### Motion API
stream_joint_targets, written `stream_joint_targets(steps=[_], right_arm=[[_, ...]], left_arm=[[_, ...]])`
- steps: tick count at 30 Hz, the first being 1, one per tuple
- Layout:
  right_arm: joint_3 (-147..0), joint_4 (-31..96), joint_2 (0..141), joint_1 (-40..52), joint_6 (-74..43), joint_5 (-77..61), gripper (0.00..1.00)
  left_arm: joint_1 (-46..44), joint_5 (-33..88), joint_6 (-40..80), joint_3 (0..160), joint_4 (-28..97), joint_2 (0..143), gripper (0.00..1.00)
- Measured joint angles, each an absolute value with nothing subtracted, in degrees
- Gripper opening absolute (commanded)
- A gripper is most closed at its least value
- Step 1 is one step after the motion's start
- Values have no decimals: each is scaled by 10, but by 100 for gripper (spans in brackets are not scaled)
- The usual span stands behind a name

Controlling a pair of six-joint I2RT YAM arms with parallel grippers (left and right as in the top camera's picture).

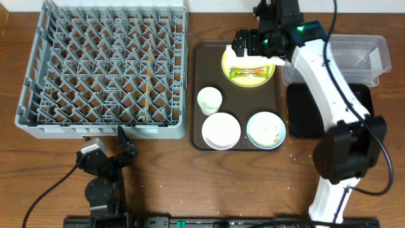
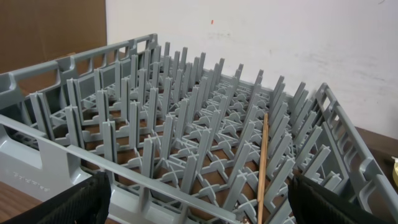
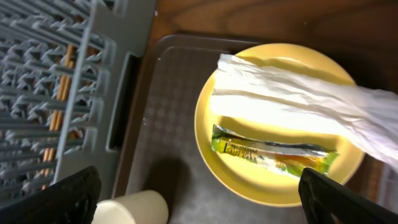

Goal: Sort waste into correct bins and load items into the dishwasher
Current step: 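Reach right gripper to yellow plate and grasp the snack wrapper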

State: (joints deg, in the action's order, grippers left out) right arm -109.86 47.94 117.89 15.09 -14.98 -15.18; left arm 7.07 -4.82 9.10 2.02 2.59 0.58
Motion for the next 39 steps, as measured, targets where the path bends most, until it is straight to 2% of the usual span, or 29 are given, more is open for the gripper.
stream_joint_targets(steps=[2,6,11,19,21,28,29,32,33,39], right_arm=[[-1099,472,1192,151,-184,-143,94],[-1099,470,1210,156,-303,-77,98],[-1099,453,1242,174,-441,37,90],[-1099,421,1308,203,-517,99,79],[-1099,421,1324,204,-523,103,72],[-1100,444,1362,203,-535,106,41],[-1100,444,1362,203,-531,108,34],[-1101,444,1363,203,-523,108,4],[-1101,444,1363,203,-518,108,1],[-1101,445,1363,203,-496,107,1]], left_arm=[[71,-48,91,20,26,6,92],[71,-48,91,20,26,6,92],[71,-48,91,20,26,6,92],[71,-48,91,20,26,6,92],[71,-48,91,20,26,6,92],[71,-48,91,20,26,6,92],[71,-48,91,20,26,6,92],[71,-48,91,20,26,6,92],[71,-48,91,20,26,6,92],[71,-48,91,20,26,6,92]])
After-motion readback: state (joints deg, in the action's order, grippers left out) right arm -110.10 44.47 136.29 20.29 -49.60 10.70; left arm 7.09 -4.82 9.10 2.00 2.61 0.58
